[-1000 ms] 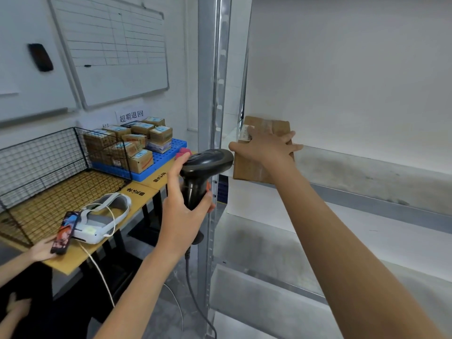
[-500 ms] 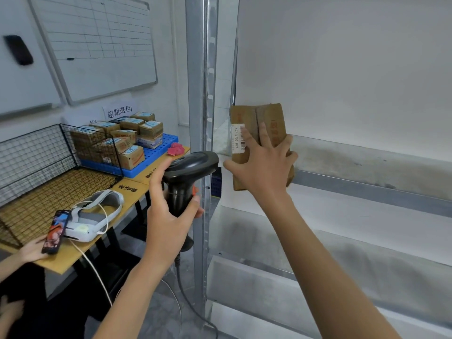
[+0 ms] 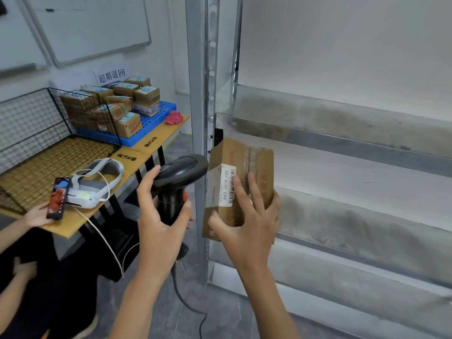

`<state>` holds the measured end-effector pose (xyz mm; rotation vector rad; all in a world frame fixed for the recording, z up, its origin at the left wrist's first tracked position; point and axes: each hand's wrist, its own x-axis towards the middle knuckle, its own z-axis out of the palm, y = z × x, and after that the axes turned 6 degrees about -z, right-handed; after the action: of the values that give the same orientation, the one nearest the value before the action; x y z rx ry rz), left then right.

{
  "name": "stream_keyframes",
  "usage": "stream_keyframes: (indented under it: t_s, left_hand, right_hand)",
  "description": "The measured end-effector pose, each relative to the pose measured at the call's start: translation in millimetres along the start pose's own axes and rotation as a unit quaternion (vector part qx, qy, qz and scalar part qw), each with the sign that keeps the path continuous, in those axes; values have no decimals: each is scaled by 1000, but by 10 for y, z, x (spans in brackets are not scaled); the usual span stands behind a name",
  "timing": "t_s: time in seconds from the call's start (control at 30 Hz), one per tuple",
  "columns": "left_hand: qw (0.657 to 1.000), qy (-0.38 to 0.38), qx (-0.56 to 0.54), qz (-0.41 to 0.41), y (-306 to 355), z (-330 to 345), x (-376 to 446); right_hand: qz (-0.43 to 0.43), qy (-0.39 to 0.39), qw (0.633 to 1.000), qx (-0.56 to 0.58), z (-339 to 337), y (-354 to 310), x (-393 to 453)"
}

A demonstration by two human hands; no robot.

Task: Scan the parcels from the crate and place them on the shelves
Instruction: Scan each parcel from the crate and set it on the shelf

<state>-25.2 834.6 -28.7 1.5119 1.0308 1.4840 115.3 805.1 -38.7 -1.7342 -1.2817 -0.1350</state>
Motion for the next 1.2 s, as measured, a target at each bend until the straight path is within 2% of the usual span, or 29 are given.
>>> stream_keyframes:
  t_s: [0.17, 0.3, 0.4, 0.57, 0.67, 0.8, 0.97, 1.2]
  left_hand:
    - [998, -38, 49, -19, -143, -112, -260]
    - [994, -70, 79, -14, -231, -208, -314]
    - [983, -129, 126, 26, -281, -338, -290]
    - [930, -276, 222, 97, -268, -626, -109]
    - [899, -321, 262, 144, -298, -713, 3]
    - [872, -374, 276, 155, -320, -694, 130]
    - [860, -401, 272, 162, -388, -634, 175]
    - [863, -394, 270, 163, -437, -614, 182]
  right_hand:
    - [155, -88, 975, 130, 76, 246, -348]
    - [197, -119, 952, 199, 17, 416, -478]
    - [218, -137, 929, 266, -93, 548, -454]
    - [192, -177, 930, 258, -307, 735, -308]
    - [183, -209, 925, 261, -372, 804, -267]
    - [176, -238, 922, 250, -419, 855, -263]
    - [167, -243, 925, 241, -439, 872, -268]
    - [164, -233, 925, 252, -451, 859, -240]
